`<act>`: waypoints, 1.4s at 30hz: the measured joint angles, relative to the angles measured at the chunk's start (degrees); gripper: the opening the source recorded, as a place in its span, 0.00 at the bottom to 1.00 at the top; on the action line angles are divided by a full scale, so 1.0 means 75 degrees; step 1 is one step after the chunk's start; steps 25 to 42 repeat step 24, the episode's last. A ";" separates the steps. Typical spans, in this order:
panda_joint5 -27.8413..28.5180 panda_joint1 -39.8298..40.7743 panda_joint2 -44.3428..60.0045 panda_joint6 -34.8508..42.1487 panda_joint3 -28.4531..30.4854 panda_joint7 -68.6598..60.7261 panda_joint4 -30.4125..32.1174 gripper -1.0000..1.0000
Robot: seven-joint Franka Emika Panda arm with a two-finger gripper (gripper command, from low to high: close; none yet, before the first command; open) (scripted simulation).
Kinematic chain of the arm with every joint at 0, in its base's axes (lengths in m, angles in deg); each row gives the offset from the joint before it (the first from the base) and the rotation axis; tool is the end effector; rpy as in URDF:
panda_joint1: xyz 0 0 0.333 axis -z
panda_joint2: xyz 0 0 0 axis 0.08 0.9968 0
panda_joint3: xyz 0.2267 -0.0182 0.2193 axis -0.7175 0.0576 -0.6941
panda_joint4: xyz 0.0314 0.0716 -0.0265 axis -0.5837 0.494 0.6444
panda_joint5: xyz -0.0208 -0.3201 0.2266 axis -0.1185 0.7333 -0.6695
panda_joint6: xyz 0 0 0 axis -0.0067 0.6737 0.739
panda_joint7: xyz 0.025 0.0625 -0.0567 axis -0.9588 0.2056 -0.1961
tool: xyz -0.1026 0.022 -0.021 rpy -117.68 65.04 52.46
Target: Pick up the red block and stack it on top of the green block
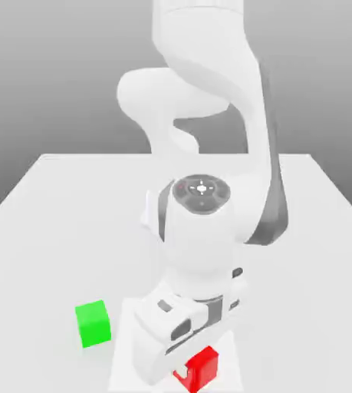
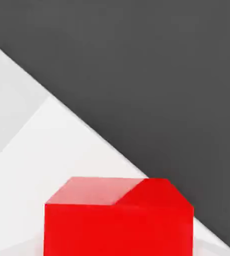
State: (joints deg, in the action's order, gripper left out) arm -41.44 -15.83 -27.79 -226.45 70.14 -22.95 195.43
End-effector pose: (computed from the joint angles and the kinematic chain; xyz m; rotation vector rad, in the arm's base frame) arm 0.4732 0.0305 0.1685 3.1388 -0.1112 -0.0003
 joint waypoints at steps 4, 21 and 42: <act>0.0391 0.0074 -0.1019 0.0714 0.0302 -0.0003 0.0286 0.00; -0.0069 0.2053 -0.1514 -0.0257 0.1152 -0.3278 0.1787 0.00; -0.0212 0.2109 -0.1337 -0.0417 0.1071 -0.3380 0.1784 1.00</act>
